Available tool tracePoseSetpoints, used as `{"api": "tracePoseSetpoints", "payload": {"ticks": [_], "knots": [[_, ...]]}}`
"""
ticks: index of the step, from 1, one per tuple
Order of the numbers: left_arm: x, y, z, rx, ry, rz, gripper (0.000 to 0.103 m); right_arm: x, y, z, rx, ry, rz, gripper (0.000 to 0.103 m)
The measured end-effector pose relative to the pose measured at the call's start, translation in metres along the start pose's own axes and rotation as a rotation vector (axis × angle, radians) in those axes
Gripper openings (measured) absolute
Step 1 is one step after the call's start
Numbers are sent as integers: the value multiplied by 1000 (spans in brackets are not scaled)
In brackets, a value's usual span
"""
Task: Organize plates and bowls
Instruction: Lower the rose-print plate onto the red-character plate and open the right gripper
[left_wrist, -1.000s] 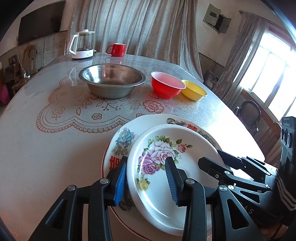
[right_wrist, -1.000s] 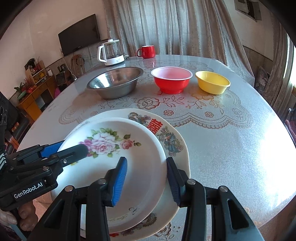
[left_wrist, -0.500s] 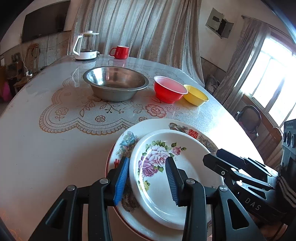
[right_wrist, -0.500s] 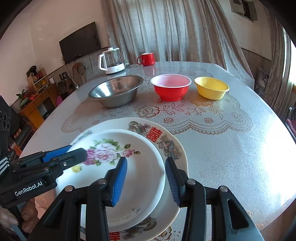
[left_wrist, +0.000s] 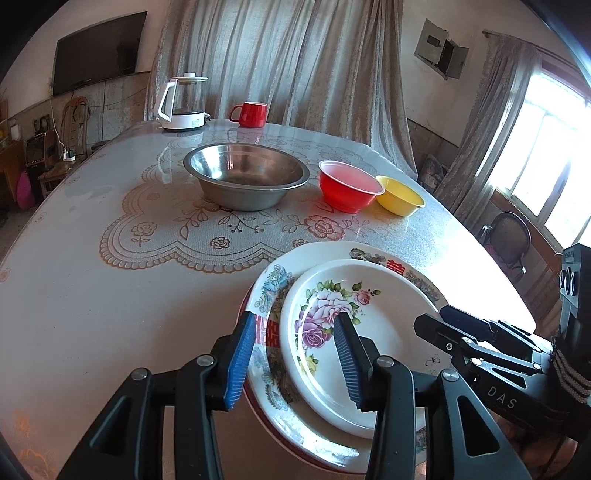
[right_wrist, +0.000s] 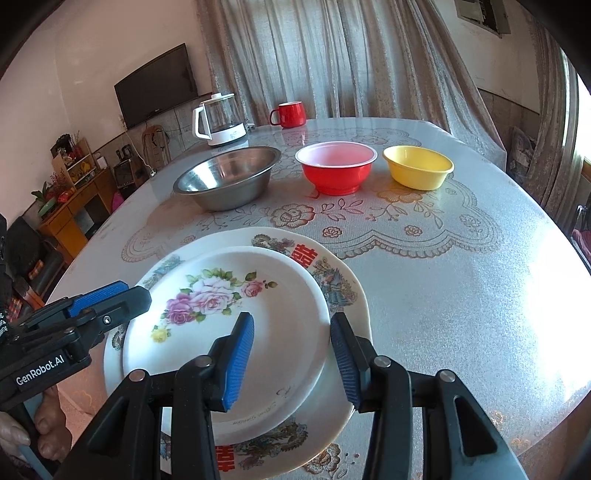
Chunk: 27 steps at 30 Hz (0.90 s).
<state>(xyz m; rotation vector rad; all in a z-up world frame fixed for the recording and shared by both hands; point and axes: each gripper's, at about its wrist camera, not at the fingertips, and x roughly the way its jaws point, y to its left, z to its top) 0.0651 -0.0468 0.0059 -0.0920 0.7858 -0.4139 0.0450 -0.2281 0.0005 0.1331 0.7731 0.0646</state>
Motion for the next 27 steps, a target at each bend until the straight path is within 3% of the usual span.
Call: {"api": "tracePoseSetpoints", "payload": {"ticks": [21, 27], "knots": [[-4, 19, -1, -37, 16, 57, 52, -3, 2, 0, 4, 7, -6, 47], [-3, 28, 0, -57, 30, 64, 56, -2, 3, 6, 5, 10, 17, 52]]}}
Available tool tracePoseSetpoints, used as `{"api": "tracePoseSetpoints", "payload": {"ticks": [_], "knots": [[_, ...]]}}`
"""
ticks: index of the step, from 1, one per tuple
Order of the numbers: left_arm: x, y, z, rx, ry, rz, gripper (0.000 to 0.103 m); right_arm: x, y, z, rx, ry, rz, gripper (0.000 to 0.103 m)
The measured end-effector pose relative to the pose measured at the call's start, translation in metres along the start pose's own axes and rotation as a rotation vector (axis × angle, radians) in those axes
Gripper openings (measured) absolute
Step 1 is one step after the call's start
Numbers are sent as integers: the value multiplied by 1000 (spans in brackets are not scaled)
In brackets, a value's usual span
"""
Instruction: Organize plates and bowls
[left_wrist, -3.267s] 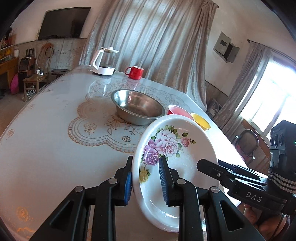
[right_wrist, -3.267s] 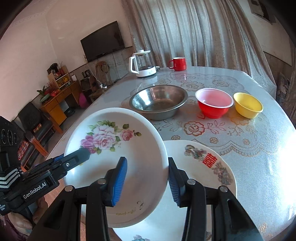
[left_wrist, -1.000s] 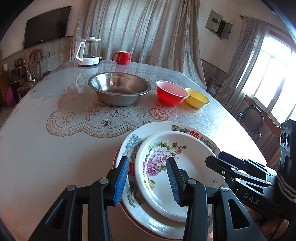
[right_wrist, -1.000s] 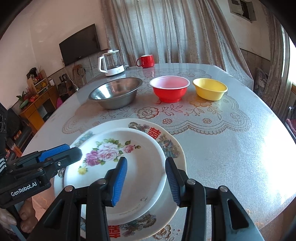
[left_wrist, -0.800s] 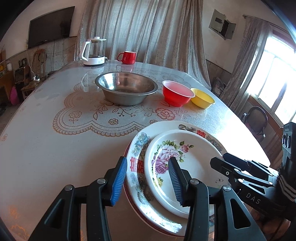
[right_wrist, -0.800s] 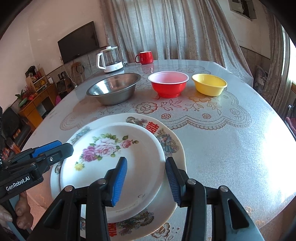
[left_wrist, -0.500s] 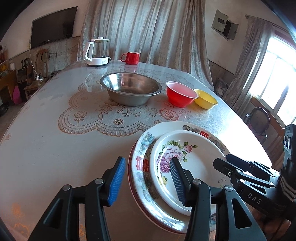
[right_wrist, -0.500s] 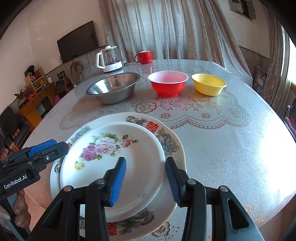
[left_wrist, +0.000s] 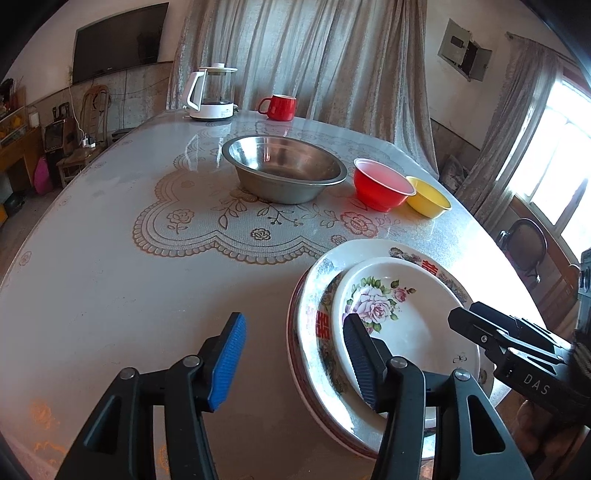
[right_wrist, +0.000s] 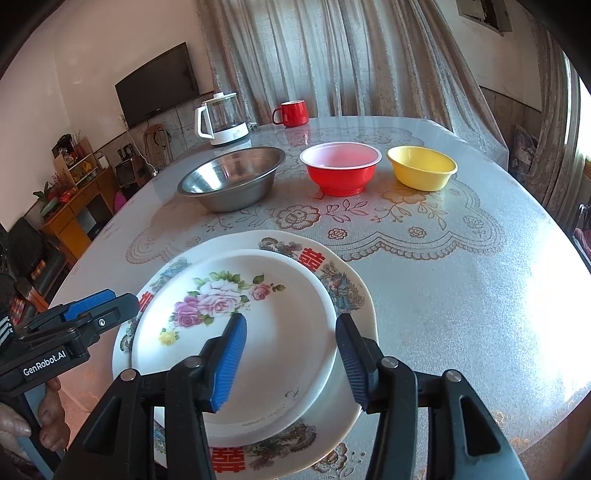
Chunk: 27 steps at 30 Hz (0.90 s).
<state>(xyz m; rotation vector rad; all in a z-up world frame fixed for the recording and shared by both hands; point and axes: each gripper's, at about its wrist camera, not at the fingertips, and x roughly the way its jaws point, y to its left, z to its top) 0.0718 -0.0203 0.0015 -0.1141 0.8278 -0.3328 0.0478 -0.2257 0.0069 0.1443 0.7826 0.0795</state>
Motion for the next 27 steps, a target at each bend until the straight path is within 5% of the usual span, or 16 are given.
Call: {"api": "tracePoseSetpoints", "payload": {"ticks": [14, 24, 27], "knots": [[13, 29, 8, -72, 49, 7, 69, 16, 7, 24, 61, 40, 92, 52], [25, 57, 21, -160, 98, -76, 72, 32, 15, 39, 74, 71, 148, 53], [24, 58, 23, -157, 80, -73, 84, 36, 13, 40, 82, 83, 155, 53]]}}
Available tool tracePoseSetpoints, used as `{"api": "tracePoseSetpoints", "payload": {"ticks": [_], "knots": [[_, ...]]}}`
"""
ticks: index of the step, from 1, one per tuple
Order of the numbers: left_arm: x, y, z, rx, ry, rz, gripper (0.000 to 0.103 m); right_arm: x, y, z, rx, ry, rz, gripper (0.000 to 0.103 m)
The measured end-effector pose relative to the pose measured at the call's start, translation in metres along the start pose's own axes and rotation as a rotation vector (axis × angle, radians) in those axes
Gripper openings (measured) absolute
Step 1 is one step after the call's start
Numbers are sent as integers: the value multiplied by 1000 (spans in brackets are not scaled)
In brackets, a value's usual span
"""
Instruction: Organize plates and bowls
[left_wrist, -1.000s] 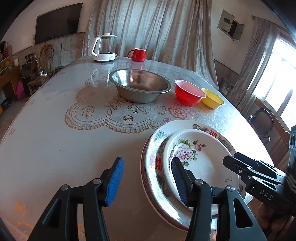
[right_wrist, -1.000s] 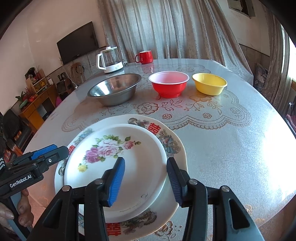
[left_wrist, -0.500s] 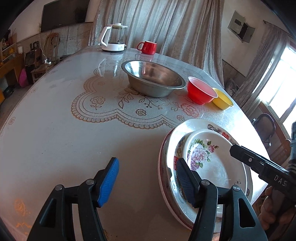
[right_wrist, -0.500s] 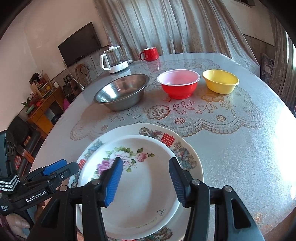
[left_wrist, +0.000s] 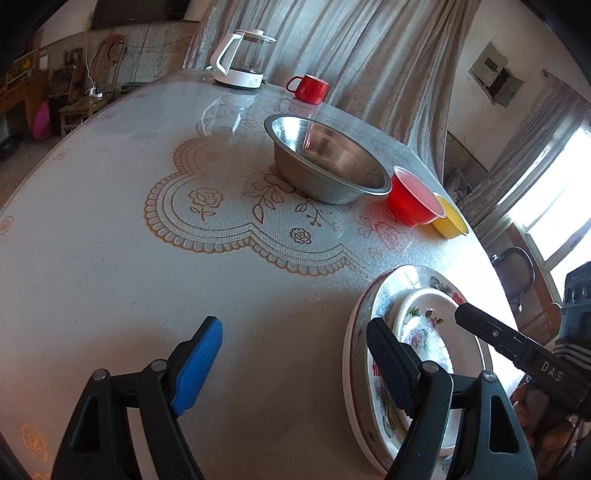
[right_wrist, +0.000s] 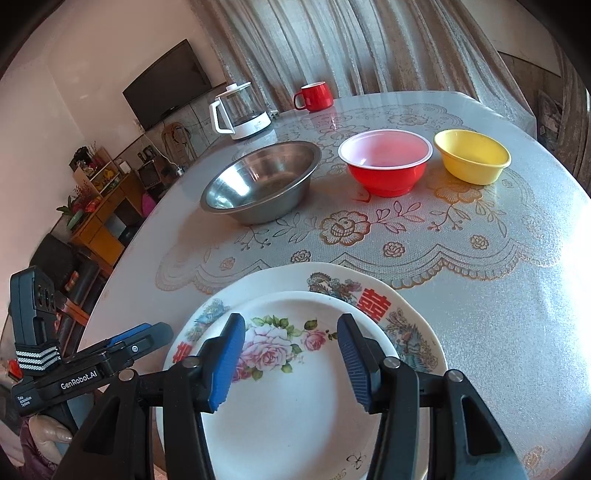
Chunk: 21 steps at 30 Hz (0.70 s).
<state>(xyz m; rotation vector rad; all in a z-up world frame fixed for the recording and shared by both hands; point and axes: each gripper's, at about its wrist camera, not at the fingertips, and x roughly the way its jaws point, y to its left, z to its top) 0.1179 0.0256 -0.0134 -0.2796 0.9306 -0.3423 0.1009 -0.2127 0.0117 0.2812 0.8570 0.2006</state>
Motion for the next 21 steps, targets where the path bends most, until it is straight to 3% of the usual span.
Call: {"api": "tracePoseSetpoints", "payload": {"ticks": [10, 15, 21], "knots": [[3, 4, 12, -35, 10, -42, 90, -5, -21, 11, 61, -20, -6, 55], [2, 0, 19, -5, 2, -24, 90, -6, -26, 15, 65, -27, -12, 55], [9, 8, 37, -47, 3, 14, 87, 0, -25, 25, 61, -18, 10, 55]]}}
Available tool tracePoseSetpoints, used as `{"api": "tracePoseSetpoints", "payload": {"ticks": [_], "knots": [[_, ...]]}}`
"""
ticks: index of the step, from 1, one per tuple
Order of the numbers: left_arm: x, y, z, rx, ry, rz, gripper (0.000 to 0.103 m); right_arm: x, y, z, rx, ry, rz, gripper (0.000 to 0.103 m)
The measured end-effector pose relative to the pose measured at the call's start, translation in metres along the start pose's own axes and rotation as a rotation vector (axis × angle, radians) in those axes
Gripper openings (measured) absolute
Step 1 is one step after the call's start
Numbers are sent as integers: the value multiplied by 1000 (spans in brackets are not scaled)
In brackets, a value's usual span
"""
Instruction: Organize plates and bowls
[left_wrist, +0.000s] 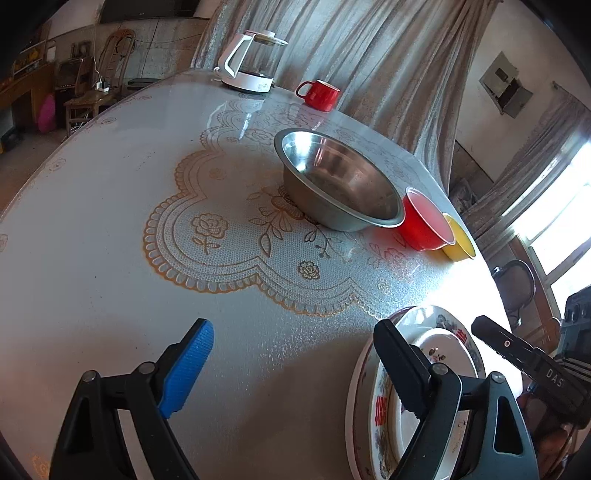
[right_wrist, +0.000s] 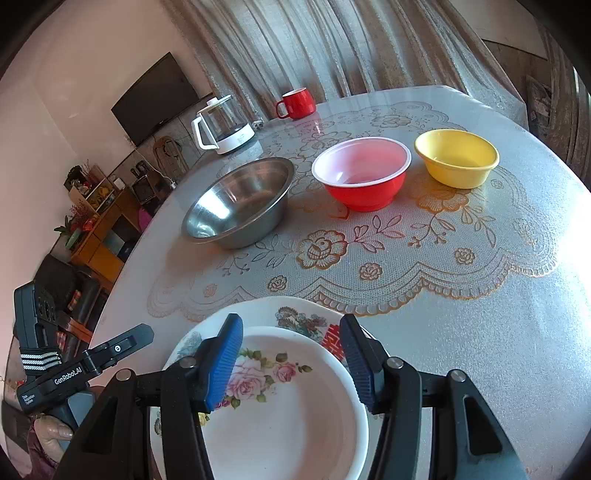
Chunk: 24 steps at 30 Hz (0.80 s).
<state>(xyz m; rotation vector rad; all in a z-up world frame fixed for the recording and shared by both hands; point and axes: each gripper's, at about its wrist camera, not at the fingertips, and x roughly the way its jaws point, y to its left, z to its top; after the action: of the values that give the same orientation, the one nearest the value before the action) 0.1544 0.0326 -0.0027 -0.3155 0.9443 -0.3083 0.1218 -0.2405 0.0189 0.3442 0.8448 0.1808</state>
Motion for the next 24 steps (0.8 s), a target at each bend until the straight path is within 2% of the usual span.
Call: {"api": "tracePoseSetpoints", "payload": {"ticks": [3, 5, 6, 10, 12, 14, 19, 21, 23, 24], "knots": [[4, 1, 13, 9, 3, -3, 82, 6, 5, 7, -9, 3, 18, 55], [6, -1, 23, 27, -17, 1, 76, 12, 7, 13, -4, 11, 41, 55], [6, -1, 29, 36, -34, 0, 76, 16, 7, 16, 2, 16, 52, 55], [11, -5, 53, 49, -109, -12, 76, 34, 13, 30, 28, 35, 107, 55], [14, -5, 65, 36, -140, -31, 81, 42, 17, 38, 26, 35, 109, 52], [21, -6, 79, 25, -132, -12, 87, 52, 23, 49, 16, 34, 110, 48], [40, -9, 107, 34, -143, 17, 86, 81, 26, 76, 37, 46, 75, 46], [50, -6, 116, 17, -127, 21, 82, 93, 24, 84, 47, 58, 52, 40], [61, 1, 123, -38, -98, 8, 59, 105, 21, 91, 59, 72, 35, 37], [67, 3, 126, -53, -83, 7, 58, 110, 21, 93, 56, 76, 30, 35]]}}
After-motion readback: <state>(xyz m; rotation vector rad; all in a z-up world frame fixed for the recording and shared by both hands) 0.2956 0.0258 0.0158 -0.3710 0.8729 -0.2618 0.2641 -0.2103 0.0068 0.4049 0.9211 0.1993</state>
